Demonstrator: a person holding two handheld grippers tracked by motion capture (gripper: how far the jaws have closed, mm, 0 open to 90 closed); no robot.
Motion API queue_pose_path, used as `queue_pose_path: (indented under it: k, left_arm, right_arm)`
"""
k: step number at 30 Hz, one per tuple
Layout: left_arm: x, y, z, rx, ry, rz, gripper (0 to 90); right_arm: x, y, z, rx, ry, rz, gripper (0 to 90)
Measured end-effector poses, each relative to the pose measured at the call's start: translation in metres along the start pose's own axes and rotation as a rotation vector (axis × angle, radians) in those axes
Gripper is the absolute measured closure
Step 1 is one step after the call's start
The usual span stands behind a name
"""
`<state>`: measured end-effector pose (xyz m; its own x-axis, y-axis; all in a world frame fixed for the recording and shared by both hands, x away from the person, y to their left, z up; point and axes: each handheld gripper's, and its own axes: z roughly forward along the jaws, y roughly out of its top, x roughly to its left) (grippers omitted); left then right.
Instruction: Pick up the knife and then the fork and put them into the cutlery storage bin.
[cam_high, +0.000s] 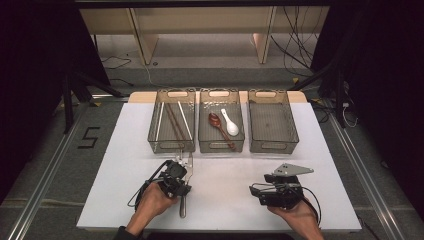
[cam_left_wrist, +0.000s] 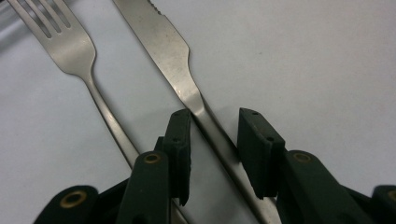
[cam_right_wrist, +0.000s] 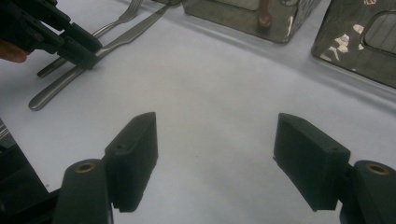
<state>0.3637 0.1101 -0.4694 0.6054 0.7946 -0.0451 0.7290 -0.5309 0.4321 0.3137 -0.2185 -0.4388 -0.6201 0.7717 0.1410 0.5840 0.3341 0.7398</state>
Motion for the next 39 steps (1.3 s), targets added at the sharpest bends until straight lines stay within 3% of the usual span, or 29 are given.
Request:
queue_pose_path:
  k: [17, 23, 31, 39]
  left_arm:
    - [0.0037, -0.0064, -0.0042, 0.015, -0.02, -0.031, 74.8]
    - [0.0036, -0.0088, -0.0058, 0.028, -0.021, -0.018, 78.4]
    - [0.0027, -0.0028, -0.0069, 0.102, -0.042, 0.022, 78.9]
    - [0.0045, -0.0002, -0.0072, 0.144, -0.063, 0.024, 76.6]
  right_arm:
    - [-0.0022, 0.0, -0.0033, -0.01, -0.005, 0.006, 31.5]
    - [-0.0024, 0.0003, -0.0041, -0.01, -0.004, 0.007, 31.6]
    - [-0.0028, 0.0011, -0.004, -0.011, -0.005, 0.007, 31.8]
    - [-0.0031, 0.0016, -0.0046, -0.014, -0.005, 0.006, 31.9]
